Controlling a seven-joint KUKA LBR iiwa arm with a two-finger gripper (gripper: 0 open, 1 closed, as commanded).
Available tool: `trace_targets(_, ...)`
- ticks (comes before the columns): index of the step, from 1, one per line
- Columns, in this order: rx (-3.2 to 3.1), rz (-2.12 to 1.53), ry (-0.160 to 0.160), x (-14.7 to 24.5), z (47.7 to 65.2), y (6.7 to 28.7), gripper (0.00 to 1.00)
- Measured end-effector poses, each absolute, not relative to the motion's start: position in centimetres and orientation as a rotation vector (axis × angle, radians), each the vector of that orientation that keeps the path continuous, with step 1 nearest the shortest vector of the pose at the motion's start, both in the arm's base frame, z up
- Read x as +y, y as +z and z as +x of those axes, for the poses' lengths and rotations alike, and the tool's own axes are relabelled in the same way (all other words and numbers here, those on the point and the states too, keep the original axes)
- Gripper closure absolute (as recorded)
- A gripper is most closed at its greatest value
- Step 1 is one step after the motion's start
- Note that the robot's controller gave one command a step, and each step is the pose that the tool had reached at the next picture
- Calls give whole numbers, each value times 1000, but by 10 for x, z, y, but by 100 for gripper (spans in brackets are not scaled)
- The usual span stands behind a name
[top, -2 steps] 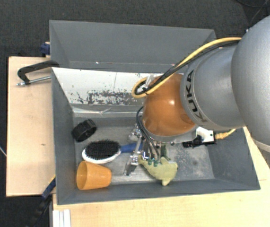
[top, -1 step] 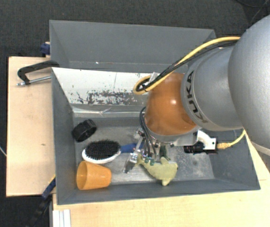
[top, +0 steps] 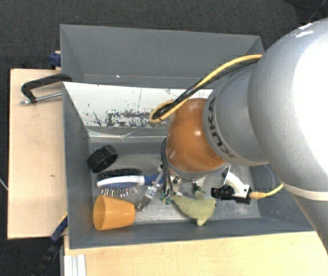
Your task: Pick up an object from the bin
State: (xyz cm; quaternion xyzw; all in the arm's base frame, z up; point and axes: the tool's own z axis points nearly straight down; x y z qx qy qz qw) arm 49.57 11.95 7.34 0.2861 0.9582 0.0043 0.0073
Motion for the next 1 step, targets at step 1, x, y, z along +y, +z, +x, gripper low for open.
trace_targets(1,2994,888,-4,151,499,74,0)
